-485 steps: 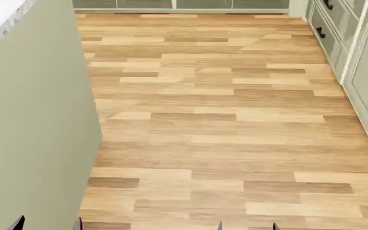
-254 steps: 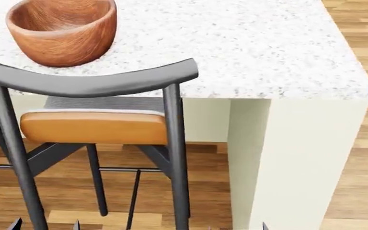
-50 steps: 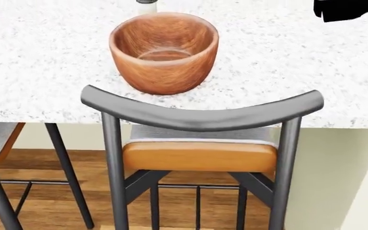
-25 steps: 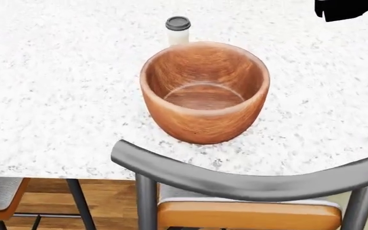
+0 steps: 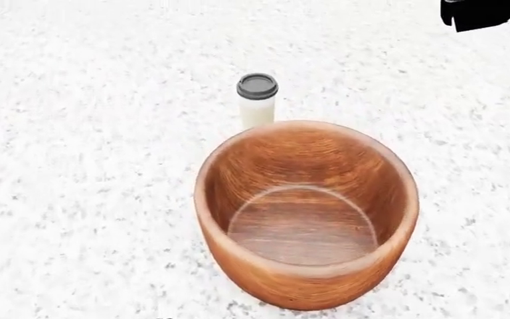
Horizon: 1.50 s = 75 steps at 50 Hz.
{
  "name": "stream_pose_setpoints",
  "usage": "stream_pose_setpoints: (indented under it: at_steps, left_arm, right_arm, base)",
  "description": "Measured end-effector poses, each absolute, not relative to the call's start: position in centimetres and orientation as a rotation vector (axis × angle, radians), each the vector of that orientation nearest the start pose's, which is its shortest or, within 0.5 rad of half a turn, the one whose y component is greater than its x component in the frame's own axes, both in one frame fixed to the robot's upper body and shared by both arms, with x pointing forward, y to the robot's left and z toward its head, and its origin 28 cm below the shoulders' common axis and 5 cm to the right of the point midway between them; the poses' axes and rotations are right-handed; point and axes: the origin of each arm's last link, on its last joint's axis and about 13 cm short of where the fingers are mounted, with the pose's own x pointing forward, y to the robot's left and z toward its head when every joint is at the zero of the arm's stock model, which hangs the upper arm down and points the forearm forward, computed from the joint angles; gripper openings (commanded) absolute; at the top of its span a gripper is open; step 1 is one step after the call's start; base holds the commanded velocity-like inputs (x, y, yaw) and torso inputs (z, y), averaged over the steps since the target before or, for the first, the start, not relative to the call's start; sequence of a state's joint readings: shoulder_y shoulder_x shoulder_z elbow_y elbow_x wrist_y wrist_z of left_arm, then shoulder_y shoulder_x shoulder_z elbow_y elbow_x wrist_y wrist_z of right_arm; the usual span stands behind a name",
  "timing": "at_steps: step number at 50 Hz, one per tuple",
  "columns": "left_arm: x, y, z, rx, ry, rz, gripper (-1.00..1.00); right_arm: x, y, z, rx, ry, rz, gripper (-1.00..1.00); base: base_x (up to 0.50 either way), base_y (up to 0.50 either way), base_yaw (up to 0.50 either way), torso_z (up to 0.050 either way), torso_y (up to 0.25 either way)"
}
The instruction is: Place the cup inside the bowl on the dining table and move the bowl to any counter.
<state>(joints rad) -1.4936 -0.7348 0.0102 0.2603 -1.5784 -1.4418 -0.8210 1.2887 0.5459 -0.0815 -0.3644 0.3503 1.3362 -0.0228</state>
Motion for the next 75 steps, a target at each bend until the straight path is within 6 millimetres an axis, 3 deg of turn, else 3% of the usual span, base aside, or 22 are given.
stream_pose_setpoints:
  at_steps: [18,28,41,62,75]
  left_arm:
    - [21.0,29.5,39.3,0.089,-0.190,-0.049,1.00]
    - [21.0,29.3,39.2,0.090,-0.187,-0.057,1.00]
    - [21.1,29.2,38.5,0.085,-0.168,-0.066,1.00]
    - [20.9,28.6,37.2,0.092,-0.132,-0.094,1.00]
    - [20.9,28.3,37.0,0.093,-0.128,-0.109,1.00]
  right_arm:
    - [27.2,-19.7,36.1,-0.270,-0.234,-0.081,1.00]
    - [27.2,-19.7,35.8,-0.279,-0.212,-0.058,1.00]
    - [27.7,-18.1,34.5,-0.256,-0.046,0.135,1.00]
    - [31.1,-14.3,31.2,-0.252,0.250,0.415,1.00]
    - [34.7,-12.5,30.2,-0.196,0.357,0.475,1.00]
  base:
    - [0.49,0.04,0.00,0.000,0.002]
    - [0.11,0.00,0.00,0.000,0.001]
    - [0.00,0.00,0.00,0.000,0.000]
    - [0.00,0.00,0.00,0.000,0.000]
    - [0.00,0.00,0.00,0.000,0.000]
